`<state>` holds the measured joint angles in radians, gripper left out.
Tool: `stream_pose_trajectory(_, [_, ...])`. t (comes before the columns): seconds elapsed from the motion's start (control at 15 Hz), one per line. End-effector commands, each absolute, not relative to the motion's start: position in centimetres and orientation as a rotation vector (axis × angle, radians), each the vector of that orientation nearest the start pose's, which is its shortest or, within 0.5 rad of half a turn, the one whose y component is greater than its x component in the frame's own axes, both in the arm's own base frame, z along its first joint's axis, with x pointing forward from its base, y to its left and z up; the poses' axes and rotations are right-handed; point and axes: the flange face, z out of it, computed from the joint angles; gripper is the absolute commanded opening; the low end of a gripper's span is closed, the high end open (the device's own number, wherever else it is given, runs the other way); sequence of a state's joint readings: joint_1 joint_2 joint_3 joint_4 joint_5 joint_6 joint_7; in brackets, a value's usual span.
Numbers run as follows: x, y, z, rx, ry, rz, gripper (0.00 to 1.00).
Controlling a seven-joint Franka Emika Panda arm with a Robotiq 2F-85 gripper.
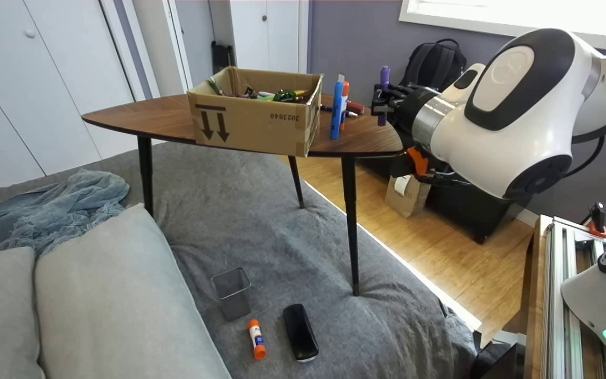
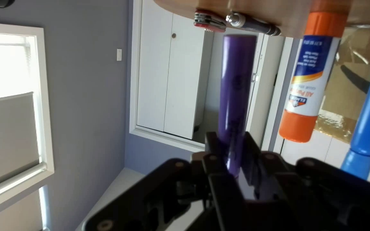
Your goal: Remove a purple marker from the cardboard box and place it vertically of the table
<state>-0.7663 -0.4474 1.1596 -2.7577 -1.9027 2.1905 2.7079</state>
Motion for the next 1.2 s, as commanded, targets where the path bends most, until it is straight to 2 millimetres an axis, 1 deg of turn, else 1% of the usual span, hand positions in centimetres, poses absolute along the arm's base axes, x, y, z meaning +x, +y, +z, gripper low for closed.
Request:
stream_pose_trajectory(0.0, [37.7, 7.8, 28.3, 1.849, -0.608, 1.781, 0.05])
stream_pose_trajectory(0.27, [37.7, 7.4, 27.9, 1.828, -0.622, 1.787, 0.05])
stream_pose_trajectory(0.6, [38.2, 7.9, 28.0, 1.782, -0.619, 1.815, 0.05])
stream_pose_trajectory(0.67, [38.1, 7.8, 27.0, 1.783, -0.605, 1.791, 0.05])
stream_pose_trajectory(0.73, [38.0, 7.6, 27.6, 1.765, -0.631, 1.831, 0.05])
stream_pose_trajectory(0.8, [38.0, 8.0, 27.6, 1.763, -0.637, 1.833, 0.05])
stream_pose_trajectory(0.87, [38.5, 8.3, 26.9, 1.776, -0.616, 1.797, 0.05])
stream_pose_trajectory(0.93, [38.0, 7.8, 27.1, 1.766, -0.646, 1.834, 0.05])
stream_pose_trajectory(1.0, [38.0, 8.1, 26.8, 1.776, -0.654, 1.827, 0.05])
stream_pose_trajectory(1.07, [38.7, 8.7, 26.5, 1.783, -0.636, 1.796, 0.05])
stream_pose_trajectory(1.13, [38.1, 8.0, 26.6, 1.768, -0.657, 1.83, 0.05])
